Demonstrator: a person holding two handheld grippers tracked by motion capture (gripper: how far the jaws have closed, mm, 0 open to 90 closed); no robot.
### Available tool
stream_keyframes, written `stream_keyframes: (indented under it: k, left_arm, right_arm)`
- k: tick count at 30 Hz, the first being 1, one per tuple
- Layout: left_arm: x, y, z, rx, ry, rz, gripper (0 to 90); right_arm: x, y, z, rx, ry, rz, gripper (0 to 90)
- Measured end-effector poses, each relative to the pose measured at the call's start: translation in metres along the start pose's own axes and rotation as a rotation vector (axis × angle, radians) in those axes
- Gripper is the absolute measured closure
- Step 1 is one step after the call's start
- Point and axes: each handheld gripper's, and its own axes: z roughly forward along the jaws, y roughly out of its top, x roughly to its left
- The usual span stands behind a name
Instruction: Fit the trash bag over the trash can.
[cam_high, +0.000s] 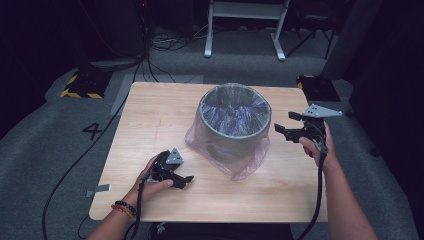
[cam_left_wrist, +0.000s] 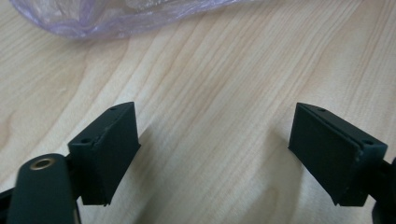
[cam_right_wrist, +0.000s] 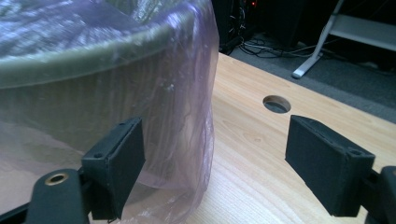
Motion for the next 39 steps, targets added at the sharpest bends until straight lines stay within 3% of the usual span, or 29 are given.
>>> stream_keyframes:
  k: [7, 12, 20, 32, 39]
  left_arm:
    - [-0.004, -0.005, -0.003, -0.012, 0.03, -0.018, 15.6]
    - [-0.004, -0.005, -0.003, -0.009, 0.028, -0.023, 15.6]
    - [-0.004, -0.005, -0.003, -0.01, 0.023, -0.021, 15.0]
    - [-0.004, -0.005, -0.003, -0.01, 0.023, -0.021, 15.0]
    - [-0.004, -0.005, -0.003, -0.01, 0.023, -0.021, 15.0]
  right_arm:
    - [0.005, 0.011, -0.011, 0.0, -0.015, -0.016, 20.0]
    - [0.01, 0.02, -0.017, 0.007, -0.027, -0.034, 19.6]
    - [0.018, 0.046, -0.028, -0.038, -0.017, -0.052, 18.2]
    - [0.032, 0.076, -0.011, -0.054, -0.007, -0.065, 16.3]
    - [0.042, 0.088, 0.005, -0.02, 0.006, -0.093, 16.5]
